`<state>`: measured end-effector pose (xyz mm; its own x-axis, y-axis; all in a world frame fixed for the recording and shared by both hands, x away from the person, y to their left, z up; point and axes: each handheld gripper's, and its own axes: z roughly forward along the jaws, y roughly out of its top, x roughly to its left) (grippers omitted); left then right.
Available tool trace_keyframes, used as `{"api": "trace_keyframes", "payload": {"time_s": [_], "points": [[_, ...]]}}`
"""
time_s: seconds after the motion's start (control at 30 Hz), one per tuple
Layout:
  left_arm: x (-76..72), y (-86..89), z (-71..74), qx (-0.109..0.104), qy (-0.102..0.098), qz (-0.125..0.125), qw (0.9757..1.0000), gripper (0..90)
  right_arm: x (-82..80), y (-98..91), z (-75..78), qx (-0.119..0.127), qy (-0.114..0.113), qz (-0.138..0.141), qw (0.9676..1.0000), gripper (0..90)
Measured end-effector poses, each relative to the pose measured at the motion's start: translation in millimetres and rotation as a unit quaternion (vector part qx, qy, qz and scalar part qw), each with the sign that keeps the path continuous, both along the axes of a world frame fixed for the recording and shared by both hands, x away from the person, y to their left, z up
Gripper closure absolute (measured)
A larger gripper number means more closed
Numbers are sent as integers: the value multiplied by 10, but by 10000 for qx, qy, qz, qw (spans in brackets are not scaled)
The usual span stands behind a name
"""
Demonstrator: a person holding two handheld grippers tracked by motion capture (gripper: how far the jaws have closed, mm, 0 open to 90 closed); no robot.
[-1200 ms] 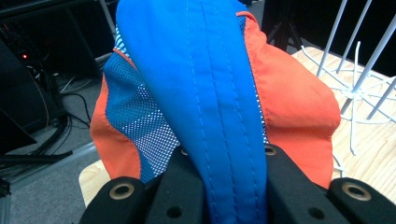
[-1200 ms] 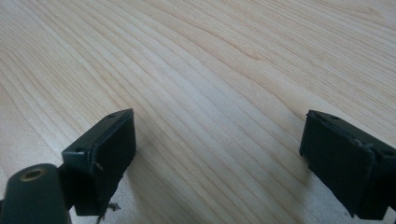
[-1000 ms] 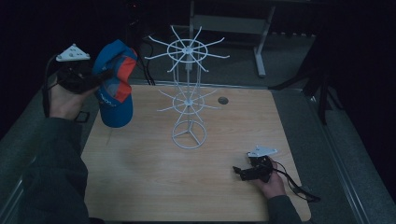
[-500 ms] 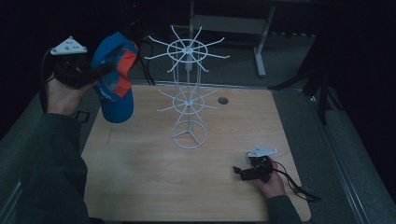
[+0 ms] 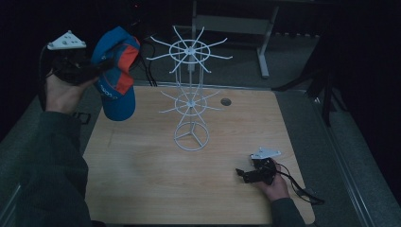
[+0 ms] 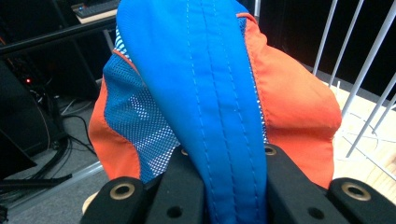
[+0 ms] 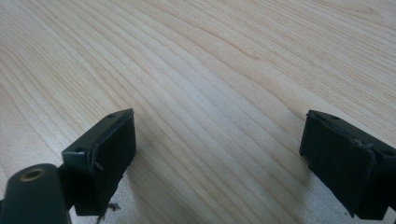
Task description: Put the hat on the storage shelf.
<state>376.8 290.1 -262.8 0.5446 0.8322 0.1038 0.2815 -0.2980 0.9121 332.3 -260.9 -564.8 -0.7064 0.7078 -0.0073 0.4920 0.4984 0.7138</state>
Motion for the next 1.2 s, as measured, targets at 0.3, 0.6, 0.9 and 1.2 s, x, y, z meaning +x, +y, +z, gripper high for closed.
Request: {"api": "trace_keyframes", "payload": {"time_s": [0.3,0.6,0.9,1.2], "points": [[14,-40,51,14,-12,-167,9999,880,-1,1,0,2,6,-5,10000,104],[4,-51,68,-161,-62,-349,9992,880,-1,0,0,2,5,-4,10000,104],[-20,-48,88,-255,-144,-481,9984,880,-1,1,0,2,6,-5,10000,104],[-46,-59,104,-384,-261,-611,9971,880,-1,0,0,1,5,-4,10000,104]]}}
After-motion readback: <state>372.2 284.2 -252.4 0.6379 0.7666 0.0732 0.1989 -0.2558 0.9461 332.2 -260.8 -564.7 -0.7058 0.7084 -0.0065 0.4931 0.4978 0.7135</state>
